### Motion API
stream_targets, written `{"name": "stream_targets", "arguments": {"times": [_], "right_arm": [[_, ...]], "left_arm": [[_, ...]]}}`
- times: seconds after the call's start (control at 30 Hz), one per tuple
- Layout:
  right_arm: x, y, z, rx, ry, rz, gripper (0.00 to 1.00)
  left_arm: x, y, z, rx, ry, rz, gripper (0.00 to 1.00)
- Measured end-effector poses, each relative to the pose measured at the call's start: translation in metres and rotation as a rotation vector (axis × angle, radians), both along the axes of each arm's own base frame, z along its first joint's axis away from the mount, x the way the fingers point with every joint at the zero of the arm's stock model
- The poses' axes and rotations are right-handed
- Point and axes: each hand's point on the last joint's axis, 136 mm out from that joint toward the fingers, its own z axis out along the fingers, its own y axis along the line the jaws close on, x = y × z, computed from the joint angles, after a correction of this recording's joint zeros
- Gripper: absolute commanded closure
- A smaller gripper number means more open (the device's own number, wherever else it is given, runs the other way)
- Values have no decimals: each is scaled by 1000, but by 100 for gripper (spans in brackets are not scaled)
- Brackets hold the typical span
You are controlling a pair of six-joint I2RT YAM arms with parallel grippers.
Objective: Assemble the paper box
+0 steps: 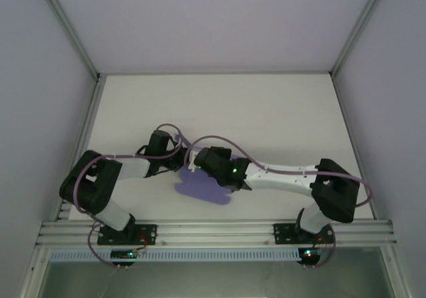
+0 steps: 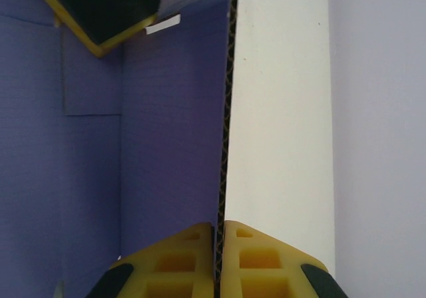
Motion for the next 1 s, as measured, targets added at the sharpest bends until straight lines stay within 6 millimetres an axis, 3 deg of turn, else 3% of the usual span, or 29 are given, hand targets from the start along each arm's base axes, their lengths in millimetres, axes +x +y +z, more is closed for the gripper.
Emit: {"name": "stream_targets", "arguments": {"times": [0.2,0.33,0.67,0.77,1.0], "right_arm": [[31,-22,8,6,4,-21,100],[51,-36,12,1,-3,-26,100],[68,-39,8,-85,-112,120,100],[68,-36,5,-105,-178,149,100],[69,-24,-10,-141,-275,199,100]], "left_arm": [[-5,9,1,53,-8,-3,31],[-10,16,15,95,-50,-20,0],[13,52,84,213,-261,42,0],[14,64,88,242,-279,66,0],[11,66,87,274,-299,36,0]]}}
